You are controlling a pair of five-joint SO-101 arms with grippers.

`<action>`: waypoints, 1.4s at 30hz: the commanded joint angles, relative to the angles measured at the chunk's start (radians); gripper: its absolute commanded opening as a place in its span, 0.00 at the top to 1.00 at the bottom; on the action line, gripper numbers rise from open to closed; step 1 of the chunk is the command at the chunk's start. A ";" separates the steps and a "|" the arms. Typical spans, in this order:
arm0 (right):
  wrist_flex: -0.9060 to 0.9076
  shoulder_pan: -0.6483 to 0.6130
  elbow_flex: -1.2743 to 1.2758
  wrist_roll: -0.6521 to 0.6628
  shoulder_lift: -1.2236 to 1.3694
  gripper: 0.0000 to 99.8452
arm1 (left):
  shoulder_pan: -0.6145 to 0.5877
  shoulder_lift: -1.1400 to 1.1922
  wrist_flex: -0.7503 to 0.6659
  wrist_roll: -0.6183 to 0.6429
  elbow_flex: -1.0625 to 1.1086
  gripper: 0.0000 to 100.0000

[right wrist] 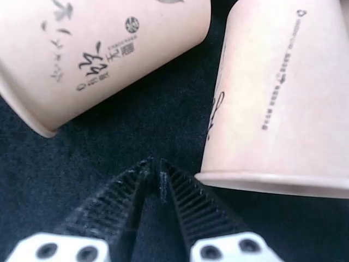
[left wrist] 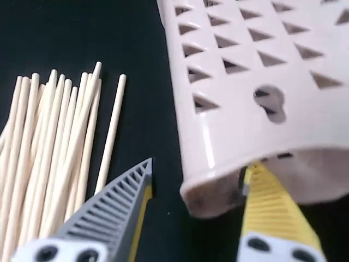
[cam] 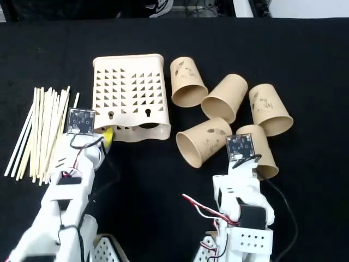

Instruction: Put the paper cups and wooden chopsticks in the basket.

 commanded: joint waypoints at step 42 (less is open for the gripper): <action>0.003 0.009 0.001 0.006 -0.036 0.99 | 0.131 -0.235 1.441 0.299 -1.017 0.91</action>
